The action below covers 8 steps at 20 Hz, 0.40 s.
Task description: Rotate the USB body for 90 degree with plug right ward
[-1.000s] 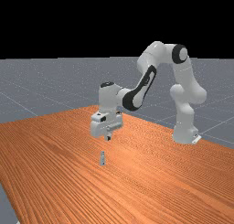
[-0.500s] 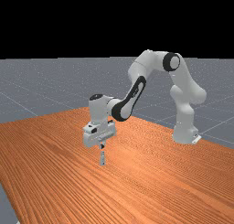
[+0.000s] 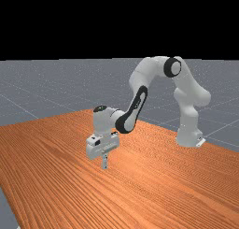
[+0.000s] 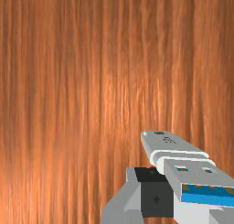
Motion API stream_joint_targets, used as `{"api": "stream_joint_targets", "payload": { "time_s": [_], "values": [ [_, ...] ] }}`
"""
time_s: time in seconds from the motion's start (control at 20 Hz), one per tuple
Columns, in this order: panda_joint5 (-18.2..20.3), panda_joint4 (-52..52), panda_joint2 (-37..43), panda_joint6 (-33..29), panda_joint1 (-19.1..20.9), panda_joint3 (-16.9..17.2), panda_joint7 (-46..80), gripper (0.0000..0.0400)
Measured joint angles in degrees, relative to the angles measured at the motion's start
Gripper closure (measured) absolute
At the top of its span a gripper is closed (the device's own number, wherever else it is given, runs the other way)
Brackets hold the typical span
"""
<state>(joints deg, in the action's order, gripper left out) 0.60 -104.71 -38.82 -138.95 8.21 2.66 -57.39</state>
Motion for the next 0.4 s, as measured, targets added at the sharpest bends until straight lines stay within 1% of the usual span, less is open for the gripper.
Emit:
{"api": "stream_joint_targets", "payload": {
  "time_s": [0.1,0.15,0.35,0.4],
  "values": [
    [0.0,-0.1,-0.4,-0.3,-0.1,0.0,0.3,0.0400],
    [0.8,-1.6,0.2,-2.4,-0.8,0.3,2.8,0.0400],
    [1.0,-2.7,0.9,-2.9,-3.5,0.1,7.0,0.0400],
    [0.6,-2.8,1.0,-3.0,-3.8,-0.2,6.1,0.0400]
  ]
}}
